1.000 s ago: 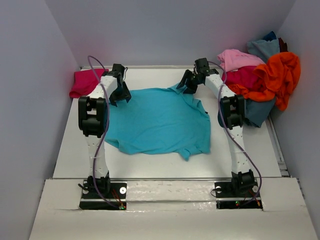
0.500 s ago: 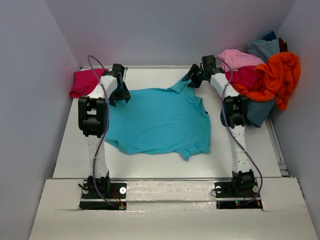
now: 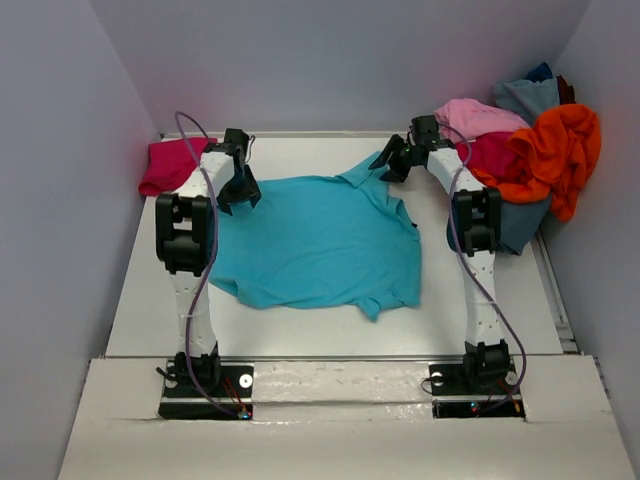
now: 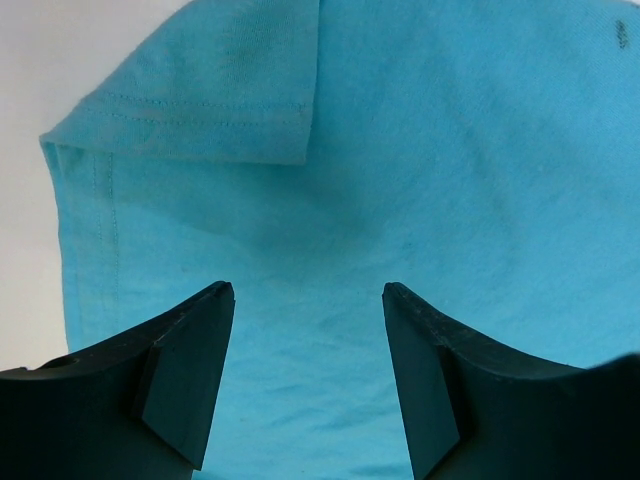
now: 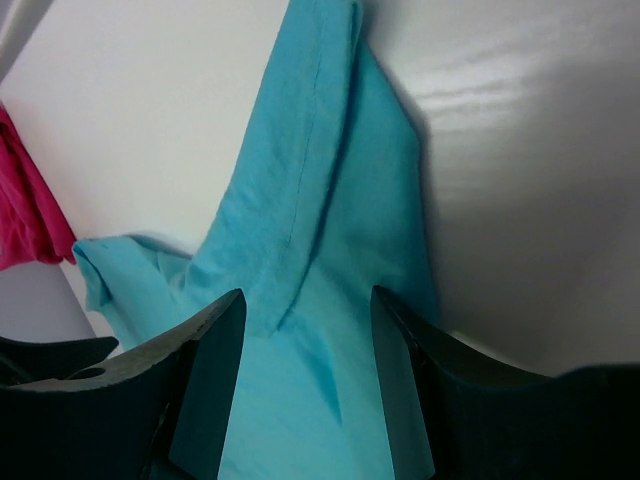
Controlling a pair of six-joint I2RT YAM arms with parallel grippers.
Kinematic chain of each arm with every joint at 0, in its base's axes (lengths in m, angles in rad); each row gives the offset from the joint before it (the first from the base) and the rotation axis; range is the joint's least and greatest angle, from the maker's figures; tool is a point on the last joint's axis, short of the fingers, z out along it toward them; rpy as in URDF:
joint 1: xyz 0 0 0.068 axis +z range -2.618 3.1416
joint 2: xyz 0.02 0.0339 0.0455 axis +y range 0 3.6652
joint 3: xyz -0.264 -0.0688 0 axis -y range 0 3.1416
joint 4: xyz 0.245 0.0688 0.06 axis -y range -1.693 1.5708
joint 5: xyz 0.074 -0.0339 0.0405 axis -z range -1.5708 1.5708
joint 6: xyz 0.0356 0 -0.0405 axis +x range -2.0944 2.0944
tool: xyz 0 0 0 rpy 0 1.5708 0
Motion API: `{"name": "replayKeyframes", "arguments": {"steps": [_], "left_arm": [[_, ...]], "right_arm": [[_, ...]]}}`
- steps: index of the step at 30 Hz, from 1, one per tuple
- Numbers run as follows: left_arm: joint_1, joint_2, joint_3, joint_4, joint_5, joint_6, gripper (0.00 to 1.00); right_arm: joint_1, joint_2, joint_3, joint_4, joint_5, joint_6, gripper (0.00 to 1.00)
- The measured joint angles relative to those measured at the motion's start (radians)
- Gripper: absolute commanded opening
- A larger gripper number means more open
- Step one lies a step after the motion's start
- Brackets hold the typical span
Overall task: Fold and stack the t-shirts
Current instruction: Flatten the tshirt out
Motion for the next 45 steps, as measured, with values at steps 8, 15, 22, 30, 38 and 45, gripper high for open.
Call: {"name": "replayKeyframes", "arguments": {"steps": [8, 15, 22, 30, 38, 45], "left_arm": [[0.0, -0.041, -0.061, 0.023, 0.011, 0.0, 0.72], [0.0, -0.044, -0.065, 0.03, 0.019, 0.001, 0.72], [0.0, -0.044, -0.065, 0.03, 0.028, 0.002, 0.72], [0.0, -0.044, -0.051, 0.023, 0.032, 0.005, 0.72], [0.0, -0.044, -0.042, 0.016, 0.031, 0.009, 0.72], [0.0, -0.044, -0.038, 0.006, 0.031, 0.013, 0.72]], "right_arm": [[0.0, -0.139, -0.073, -0.095, 0.001, -0.04, 0.59], [0.0, -0.198, -0.031, -0.178, 0.016, -0.059, 0.59], [0.0, -0.286, -0.17, -0.242, 0.098, -0.075, 0.57], [0.0, -0.288, -0.263, -0.253, 0.117, -0.075, 0.39], [0.0, -0.237, -0.208, -0.221, 0.122, -0.073, 0.4], [0.0, -0.08, -0.049, -0.225, 0.141, -0.069, 0.43]]}}
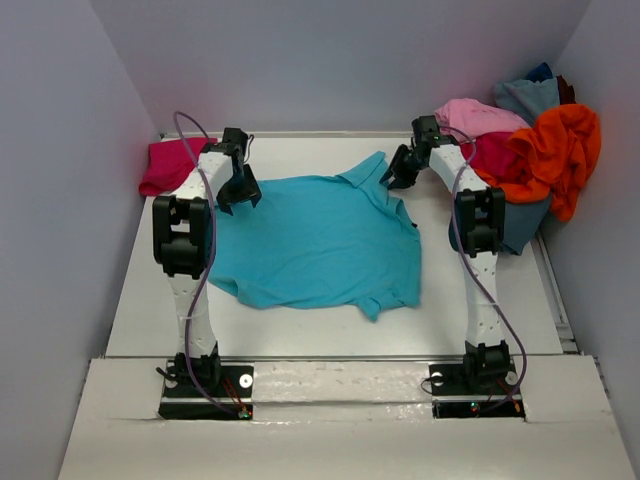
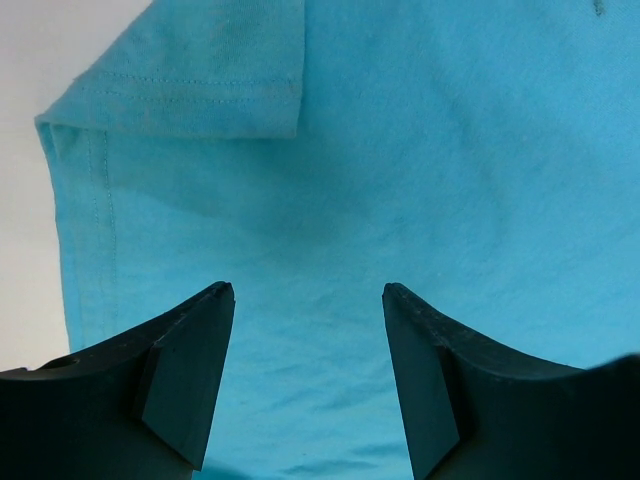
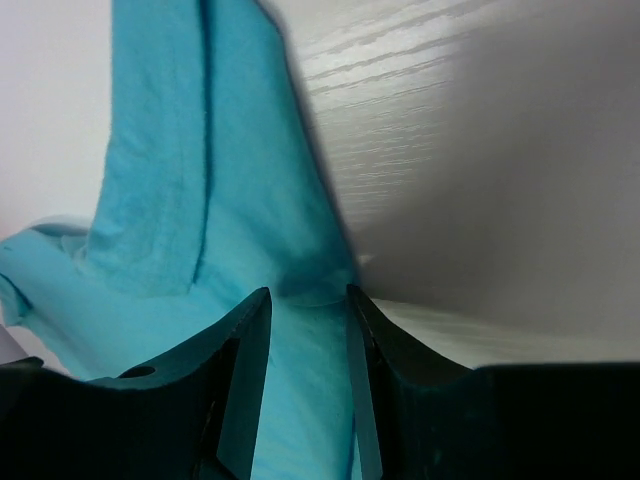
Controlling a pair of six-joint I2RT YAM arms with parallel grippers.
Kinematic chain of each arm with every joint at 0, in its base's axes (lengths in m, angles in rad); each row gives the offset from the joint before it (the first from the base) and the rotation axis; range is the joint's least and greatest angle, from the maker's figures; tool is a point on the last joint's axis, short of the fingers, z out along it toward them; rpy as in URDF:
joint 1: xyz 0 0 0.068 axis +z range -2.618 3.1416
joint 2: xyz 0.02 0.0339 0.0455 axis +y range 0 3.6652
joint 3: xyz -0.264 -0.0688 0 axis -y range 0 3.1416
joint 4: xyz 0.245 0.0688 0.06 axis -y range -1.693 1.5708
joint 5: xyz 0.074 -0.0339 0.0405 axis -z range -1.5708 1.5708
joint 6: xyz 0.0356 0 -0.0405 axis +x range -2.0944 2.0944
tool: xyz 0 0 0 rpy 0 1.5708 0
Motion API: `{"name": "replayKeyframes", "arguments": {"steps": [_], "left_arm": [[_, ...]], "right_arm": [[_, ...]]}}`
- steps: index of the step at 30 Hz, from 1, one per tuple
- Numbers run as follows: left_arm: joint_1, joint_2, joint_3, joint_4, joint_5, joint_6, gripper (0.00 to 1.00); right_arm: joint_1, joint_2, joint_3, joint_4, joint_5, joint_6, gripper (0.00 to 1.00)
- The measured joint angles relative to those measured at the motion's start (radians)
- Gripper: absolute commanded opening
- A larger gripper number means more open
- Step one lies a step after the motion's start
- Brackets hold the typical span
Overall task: Fold and stack the t-shirts
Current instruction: Flatten the tshirt out
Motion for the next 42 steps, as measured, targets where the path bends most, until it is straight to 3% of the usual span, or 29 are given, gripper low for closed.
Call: {"name": "replayKeyframes", "arguments": {"steps": [17, 25, 34, 39, 42], "left_arm": [[0.0, 0.0, 0.036, -0.016, 0.002, 0.008, 0.72], [0.0, 0.0, 0.044, -0.019, 0.005, 0.008, 0.72], [0.004, 0.0, 0.046, -0.025, 0.005, 0.008, 0.72], [0.006, 0.0, 0.046, -0.025, 0.004, 0.008, 0.72], [0.007, 0.0, 0.046, -0.025, 0.004, 0.008, 0.72]], "right_arm": [[0.0, 0.013, 0.019, -0.021, 0.058, -0.019, 0.45], [0.001, 0.014, 0.025, -0.028, 0.086, -0.027, 0.39], [0.0, 0.051, 0.064, -0.009, 0.024, -0.018, 0.38], [0.0, 0.067, 0.072, 0.015, -0.025, -0.007, 0.34], [0.0, 0.079, 0.089, 0.016, -0.039, -0.005, 0.25]]}}
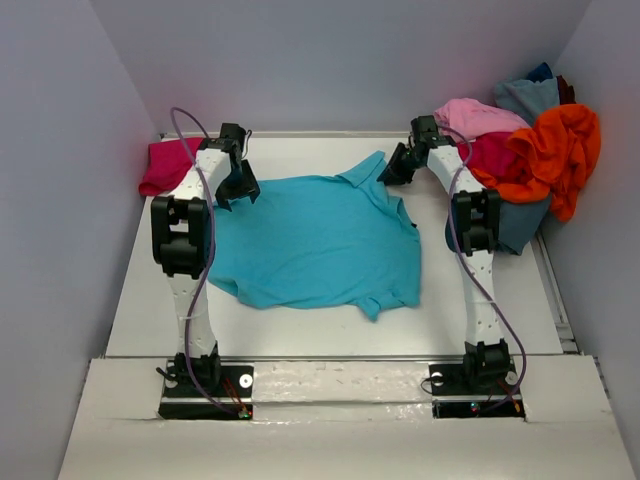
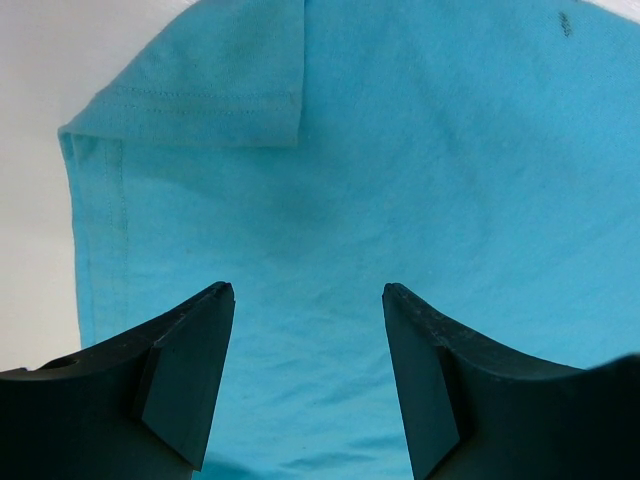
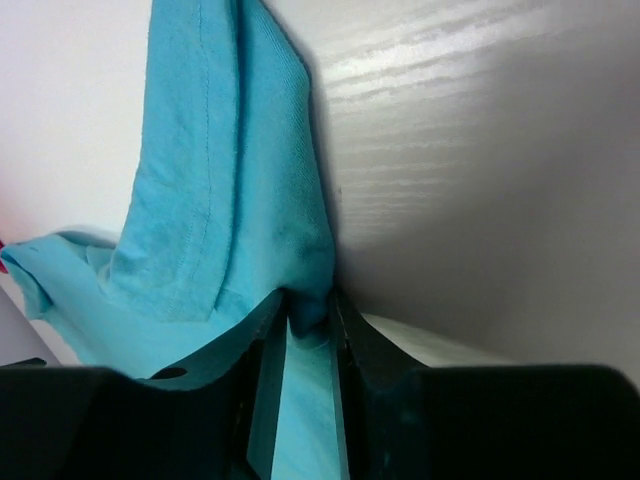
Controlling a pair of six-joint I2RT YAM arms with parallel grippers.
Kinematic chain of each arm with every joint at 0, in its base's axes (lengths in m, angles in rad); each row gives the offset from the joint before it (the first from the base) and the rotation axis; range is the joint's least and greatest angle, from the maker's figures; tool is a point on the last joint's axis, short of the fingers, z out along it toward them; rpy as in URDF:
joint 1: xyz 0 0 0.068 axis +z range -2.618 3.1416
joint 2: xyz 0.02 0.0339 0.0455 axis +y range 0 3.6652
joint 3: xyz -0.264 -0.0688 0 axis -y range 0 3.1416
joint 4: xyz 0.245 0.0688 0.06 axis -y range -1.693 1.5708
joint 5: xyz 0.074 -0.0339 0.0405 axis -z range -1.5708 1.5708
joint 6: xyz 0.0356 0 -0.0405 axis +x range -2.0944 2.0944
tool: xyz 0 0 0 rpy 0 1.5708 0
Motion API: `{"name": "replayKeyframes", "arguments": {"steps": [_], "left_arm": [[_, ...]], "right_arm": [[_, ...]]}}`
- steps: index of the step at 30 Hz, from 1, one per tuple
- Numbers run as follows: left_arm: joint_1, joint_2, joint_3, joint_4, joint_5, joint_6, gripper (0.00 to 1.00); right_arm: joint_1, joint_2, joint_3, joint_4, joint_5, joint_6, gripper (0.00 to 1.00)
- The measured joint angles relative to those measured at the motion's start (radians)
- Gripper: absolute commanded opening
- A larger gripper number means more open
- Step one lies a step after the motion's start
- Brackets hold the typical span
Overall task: Fold and stack the t-shirts
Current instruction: Flatten the tshirt out
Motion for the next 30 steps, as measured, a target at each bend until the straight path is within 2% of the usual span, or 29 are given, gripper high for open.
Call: {"name": "replayKeyframes", "arguments": {"steps": [7, 24, 27, 28, 30], "left_arm": [[0.0, 0.0, 0.0, 0.0, 0.003, 0.0, 0.72], [0.0, 0.0, 0.0, 0.0, 0.02, -0.001, 0.72], [0.0, 0.0, 0.0, 0.0, 0.022, -0.001, 0.72], [0.0, 0.0, 0.0, 0.0, 0.023, -0.001, 0.72], [0.0, 0.0, 0.0, 0.0, 0.026, 0.0, 0.72]], "right_arm": [[0.0, 0.028, 0.052, -0.01, 0.027, -0.009, 0.18], [0.002, 0.028, 0.113, -0.028, 0.316, -0.222, 0.21], [0.002, 0.028, 0.124, -0.027, 0.362, -0.268, 0.28], [0.002, 0.028, 0.128, -0.025, 0.377, -0.282, 0.42], [0.002, 0.028, 0.132, -0.024, 0.397, -0.294, 0.63]]}}
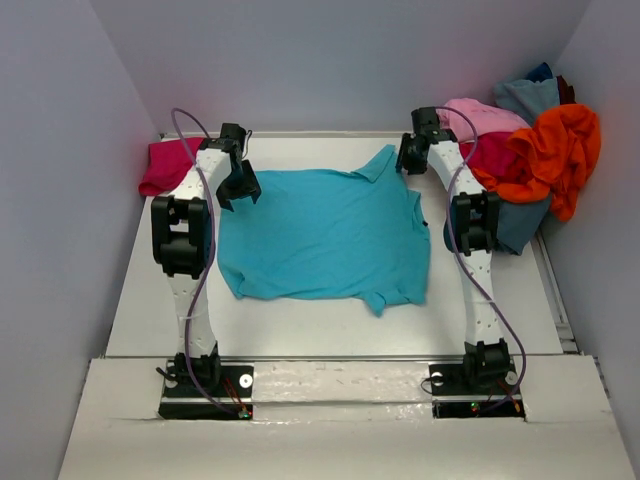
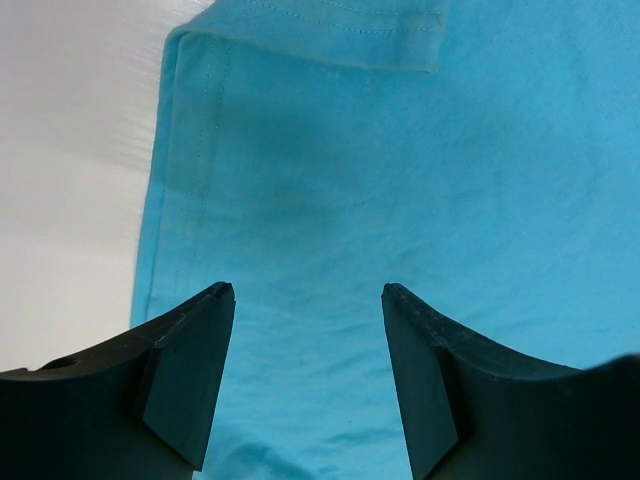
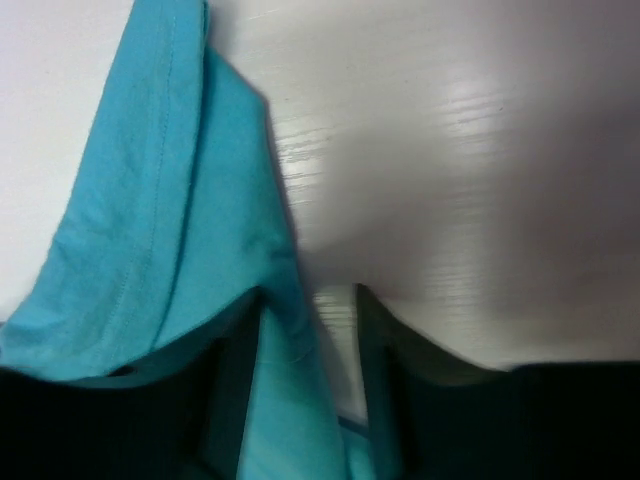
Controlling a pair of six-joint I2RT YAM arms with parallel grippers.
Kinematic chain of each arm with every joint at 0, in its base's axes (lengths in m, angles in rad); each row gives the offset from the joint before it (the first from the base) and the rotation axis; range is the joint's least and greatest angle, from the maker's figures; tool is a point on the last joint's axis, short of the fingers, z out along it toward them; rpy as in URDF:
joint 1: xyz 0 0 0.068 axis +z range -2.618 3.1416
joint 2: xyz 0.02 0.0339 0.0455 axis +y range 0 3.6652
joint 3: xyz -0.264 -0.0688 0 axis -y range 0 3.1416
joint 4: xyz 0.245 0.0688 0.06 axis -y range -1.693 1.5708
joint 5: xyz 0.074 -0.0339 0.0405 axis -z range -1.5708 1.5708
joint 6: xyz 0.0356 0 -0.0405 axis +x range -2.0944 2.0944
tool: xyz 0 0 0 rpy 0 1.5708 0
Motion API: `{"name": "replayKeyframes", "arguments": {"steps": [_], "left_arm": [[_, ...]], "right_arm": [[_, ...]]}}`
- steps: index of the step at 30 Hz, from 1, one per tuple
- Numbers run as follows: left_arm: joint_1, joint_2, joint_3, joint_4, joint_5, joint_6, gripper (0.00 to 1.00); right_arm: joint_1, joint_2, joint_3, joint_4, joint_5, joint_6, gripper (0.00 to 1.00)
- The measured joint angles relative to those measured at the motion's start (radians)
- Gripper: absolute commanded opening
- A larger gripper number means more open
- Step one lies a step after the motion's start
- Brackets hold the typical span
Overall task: Fold and stack the t-shirts
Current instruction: Flatten the tshirt out
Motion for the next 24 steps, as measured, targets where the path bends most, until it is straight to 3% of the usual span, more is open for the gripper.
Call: {"name": "replayKeyframes", "arguments": {"steps": [1, 2, 4, 6, 15, 24], "left_arm": [[0.0, 0.0, 0.0, 0.0, 0.001, 0.0, 0.71], [0.0, 0.0, 0.0, 0.0, 0.002, 0.0, 0.71], [0.0, 0.0, 0.0, 0.0, 0.005, 0.0, 0.71], [-0.001, 0.0, -0.005, 0.005, 0.016, 0.0, 0.71], [-0.055, 0.0, -0.064, 0.034, 0.05, 0.021, 0.71], [-0.146, 0.037, -0.11, 0.058, 0.109, 0.034, 0.71]], "right_arm": [[0.0, 0.0, 0.002, -0.001, 0.011, -0.007, 0.78], [0.0, 0.0, 0.002, 0.0, 0.019, -0.014, 0.83], [0.0, 0.0, 0.001, -0.002, 0.028, -0.016, 0.9], [0.0, -0.008, -0.009, -0.003, 0.034, -0.024, 0.9], [0.0, -0.193, -0.156, -0.081, 0.072, 0.021, 0.83], [0.005, -0.415, -0.405, -0.13, 0.026, 0.115, 0.59]]}}
